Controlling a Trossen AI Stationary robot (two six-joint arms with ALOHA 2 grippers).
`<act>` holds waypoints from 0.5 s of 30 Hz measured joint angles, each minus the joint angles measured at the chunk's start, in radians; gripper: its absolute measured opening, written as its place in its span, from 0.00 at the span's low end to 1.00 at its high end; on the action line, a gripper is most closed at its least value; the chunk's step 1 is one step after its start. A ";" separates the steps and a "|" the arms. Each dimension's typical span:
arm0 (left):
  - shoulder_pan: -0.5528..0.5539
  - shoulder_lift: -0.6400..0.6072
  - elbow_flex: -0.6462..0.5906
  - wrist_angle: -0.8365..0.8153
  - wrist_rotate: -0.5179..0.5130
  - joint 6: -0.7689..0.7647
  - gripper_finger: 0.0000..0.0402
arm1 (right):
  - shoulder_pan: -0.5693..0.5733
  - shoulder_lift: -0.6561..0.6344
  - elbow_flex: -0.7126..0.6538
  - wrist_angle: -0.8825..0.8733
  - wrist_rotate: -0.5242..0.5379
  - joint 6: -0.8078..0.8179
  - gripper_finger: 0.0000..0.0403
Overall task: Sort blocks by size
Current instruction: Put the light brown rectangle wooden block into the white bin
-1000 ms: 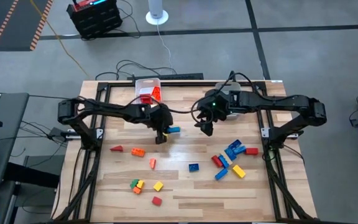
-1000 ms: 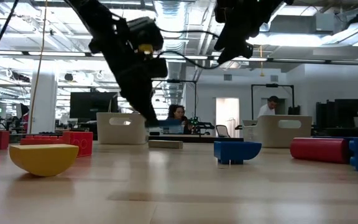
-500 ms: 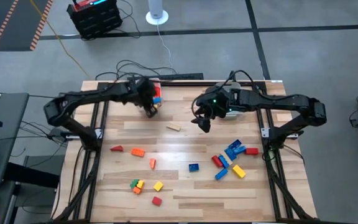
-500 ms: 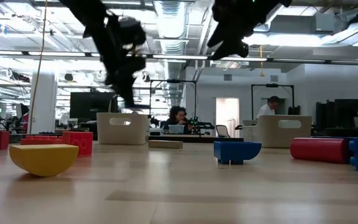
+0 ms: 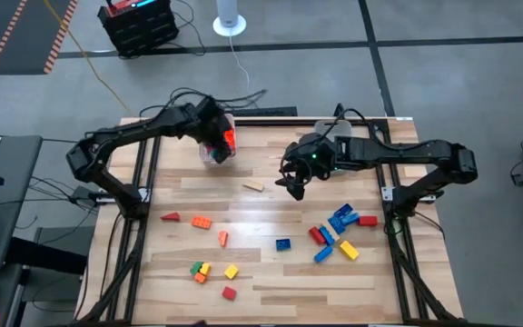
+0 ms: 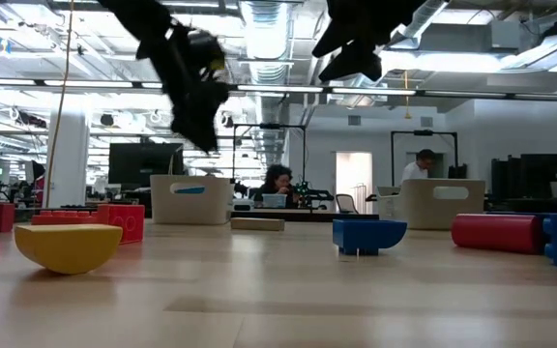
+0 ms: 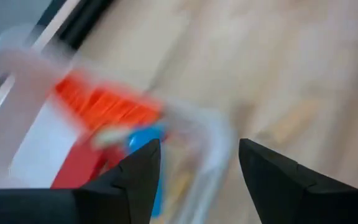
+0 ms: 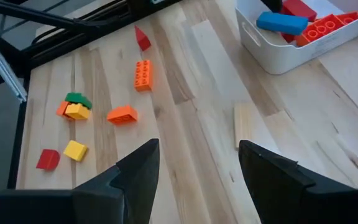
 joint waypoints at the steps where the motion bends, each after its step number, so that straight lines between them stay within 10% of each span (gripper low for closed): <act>1: -0.030 0.000 0.018 0.006 0.017 0.031 0.53 | -0.001 0.000 0.000 0.000 0.000 0.000 0.62; 15: -0.308 0.206 0.001 0.286 -0.004 0.097 0.52 | -0.006 -0.015 0.000 -0.187 0.003 -0.020 0.62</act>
